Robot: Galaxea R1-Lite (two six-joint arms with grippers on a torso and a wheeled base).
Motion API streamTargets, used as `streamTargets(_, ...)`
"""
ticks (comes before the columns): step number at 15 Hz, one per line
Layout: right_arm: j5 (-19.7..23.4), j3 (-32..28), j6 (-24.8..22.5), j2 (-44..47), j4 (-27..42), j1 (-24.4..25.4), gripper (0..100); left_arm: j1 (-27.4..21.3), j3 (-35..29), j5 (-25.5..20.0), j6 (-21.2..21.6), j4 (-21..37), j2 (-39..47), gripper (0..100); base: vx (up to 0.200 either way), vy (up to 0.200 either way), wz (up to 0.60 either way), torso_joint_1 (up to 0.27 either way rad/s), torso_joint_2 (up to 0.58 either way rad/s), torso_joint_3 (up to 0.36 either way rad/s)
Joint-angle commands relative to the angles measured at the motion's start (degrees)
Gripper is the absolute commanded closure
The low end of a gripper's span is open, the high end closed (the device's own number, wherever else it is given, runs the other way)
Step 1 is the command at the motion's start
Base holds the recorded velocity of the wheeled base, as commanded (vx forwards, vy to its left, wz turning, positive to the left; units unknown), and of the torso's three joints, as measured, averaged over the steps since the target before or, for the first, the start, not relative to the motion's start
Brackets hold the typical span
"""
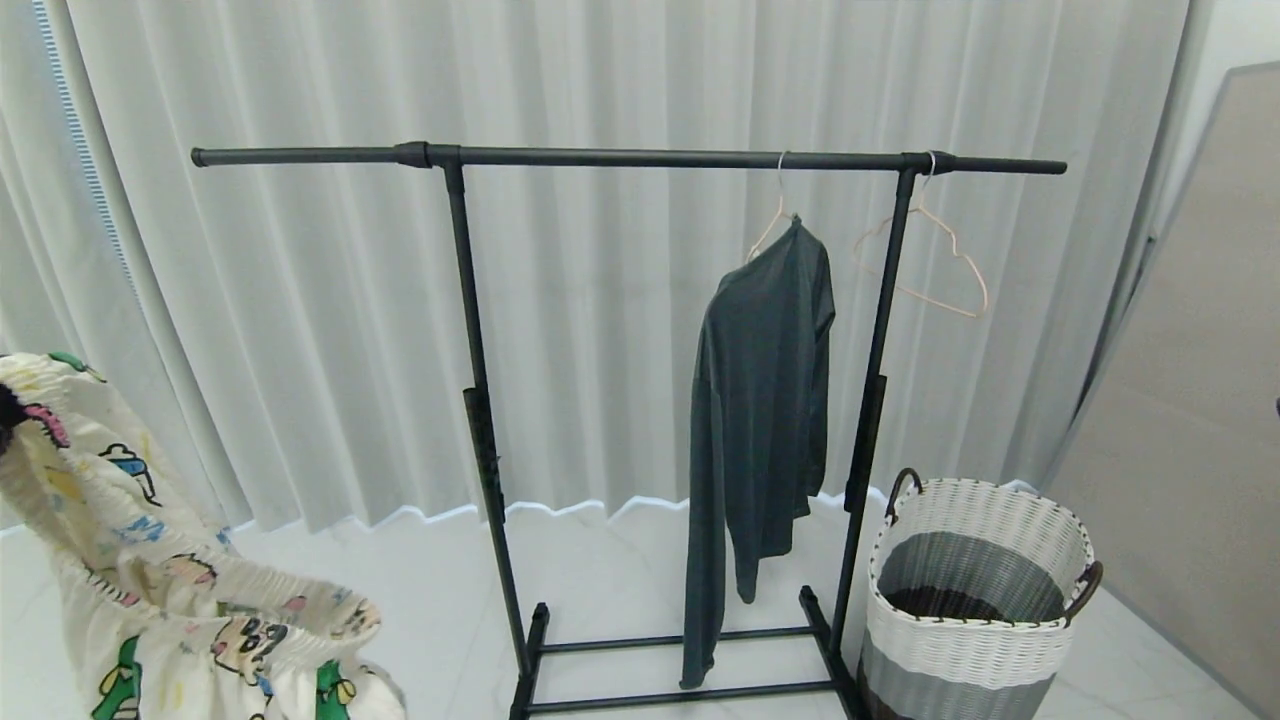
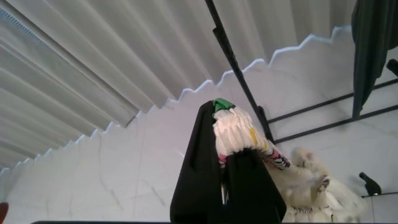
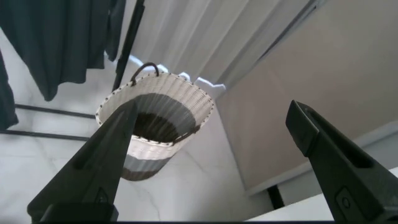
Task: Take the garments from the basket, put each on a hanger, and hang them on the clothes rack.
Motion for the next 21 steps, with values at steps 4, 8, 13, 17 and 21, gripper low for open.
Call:
streamTargets(4, 0.01, -0.04, -0.07, 0.28, 0.02, 0.06, 0, -0.02, 0.53, 0.00, 0.19, -0.01, -0.53, 100, 0.000, 0.000, 0.00, 0.192, -0.49, -0.235)
streamTargets(8, 0.01, 0.04, -0.07, 0.54, 0.02, 0.06, 0, -0.02, 0.97, 0.00, 0.28, -0.01, -0.61, 100, 0.000, 0.000, 0.00, 0.326, -0.48, -0.253)
streamTargets(13, 0.01, 0.31, 0.01, 1.07, -0.60, 0.14, 0, -0.02, 0.97, 0.00, 0.36, -0.01, -0.53, 100, 0.000, 0.000, 0.00, 0.259, -0.51, -0.261)
streamTargets(17, 0.01, 2.15, -0.25, 1.07, -2.71, 0.14, 0, -0.02, 0.97, 0.00, 0.36, -0.01, -0.61, 100, 0.000, 0.000, 0.00, 0.244, -0.48, -0.239)
streamTargets(21, 1.24, 3.03, -0.25, 1.07, -4.46, 0.14, 0, -0.10, 1.50, 0.00, 0.45, -0.01, -0.61, 100, 0.150, -0.150, 0.00, 0.045, -0.10, -0.046)
